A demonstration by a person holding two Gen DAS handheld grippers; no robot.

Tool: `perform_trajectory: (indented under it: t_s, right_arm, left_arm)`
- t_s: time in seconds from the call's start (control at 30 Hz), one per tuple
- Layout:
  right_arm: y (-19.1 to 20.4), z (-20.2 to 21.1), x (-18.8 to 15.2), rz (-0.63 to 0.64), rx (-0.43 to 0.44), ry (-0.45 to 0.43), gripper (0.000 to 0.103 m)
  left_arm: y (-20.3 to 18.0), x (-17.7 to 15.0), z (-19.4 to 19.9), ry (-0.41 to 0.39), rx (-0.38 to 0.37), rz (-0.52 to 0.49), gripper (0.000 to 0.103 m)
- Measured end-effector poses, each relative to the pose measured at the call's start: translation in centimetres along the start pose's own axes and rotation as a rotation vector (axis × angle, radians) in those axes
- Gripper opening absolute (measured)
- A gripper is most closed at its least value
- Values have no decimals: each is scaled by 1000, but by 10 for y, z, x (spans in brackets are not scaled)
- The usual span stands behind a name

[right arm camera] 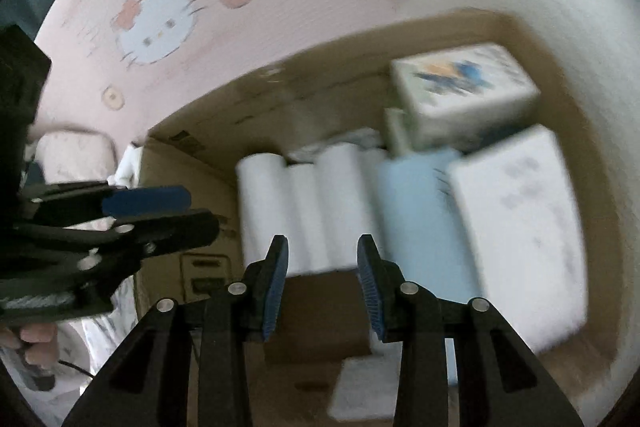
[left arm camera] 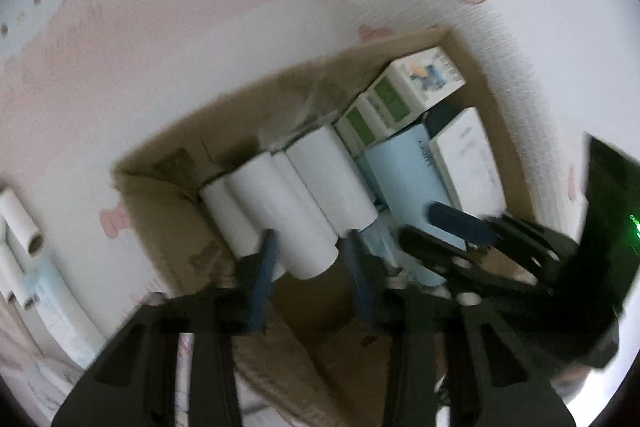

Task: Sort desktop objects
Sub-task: 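Withdraw both grippers up out of the box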

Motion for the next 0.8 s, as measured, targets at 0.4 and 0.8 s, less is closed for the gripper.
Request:
perform_trajectory:
  t_s: [0.4, 0.8]
  right_arm:
    - [-33, 37, -38, -10, -37, -1, 33]
    - [-33, 39, -42, -20, -66, -3, 33]
  left_arm:
    - [1, -3, -51, 124, 45, 107, 20]
    - [-2, -3, -46, 76, 215, 8, 23]
Point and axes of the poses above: each gripper's, at about its wrist camera, not at the fingertips, and z roughly against the way its jaws point, y to its left, x to its top, the point moved 4 cm from there along -z, roughly the way its jaws point, and after that the axes turned 4 degrees about -z, right-handed, at the moved point
